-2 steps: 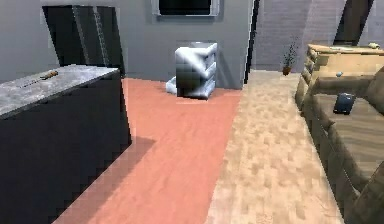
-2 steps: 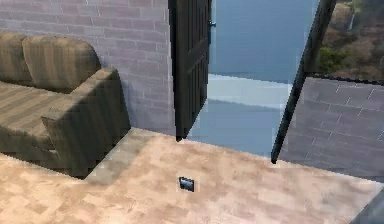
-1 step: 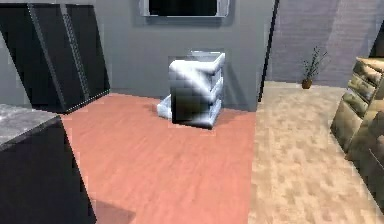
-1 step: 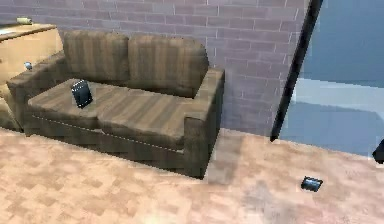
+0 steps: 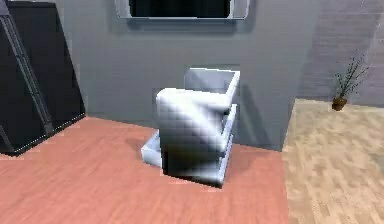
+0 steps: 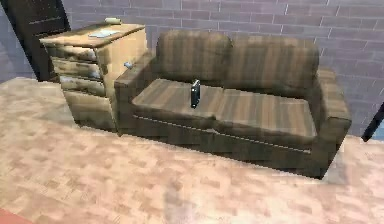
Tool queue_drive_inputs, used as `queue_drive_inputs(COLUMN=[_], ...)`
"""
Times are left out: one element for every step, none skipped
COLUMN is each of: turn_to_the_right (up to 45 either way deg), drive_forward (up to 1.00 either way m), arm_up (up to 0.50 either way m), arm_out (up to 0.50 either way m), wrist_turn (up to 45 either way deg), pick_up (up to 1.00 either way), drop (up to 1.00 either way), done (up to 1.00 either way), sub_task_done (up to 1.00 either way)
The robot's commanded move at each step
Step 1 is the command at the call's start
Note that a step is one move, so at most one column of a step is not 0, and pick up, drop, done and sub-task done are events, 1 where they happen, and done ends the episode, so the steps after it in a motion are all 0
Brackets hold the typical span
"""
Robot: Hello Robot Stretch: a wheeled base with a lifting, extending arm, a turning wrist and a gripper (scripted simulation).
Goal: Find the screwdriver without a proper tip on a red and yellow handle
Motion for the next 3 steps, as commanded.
queue_drive_inputs(turn_to_the_right=[-39.0, 0.0, -30.0], drive_forward=[0.00, 0.55, 0.00], arm_up=[0.00, 0.00, 0.00], arm_out=[0.00, 0.00, 0.00], wrist_turn=[0.0, 0.0, 0.0], pick_up=[0.00, 0.00, 0.00], drop=[0.00, 0.00, 0.00], done=[0.00, 0.00, 0.00], sub_task_done=[0.00, 0.00, 0.00])
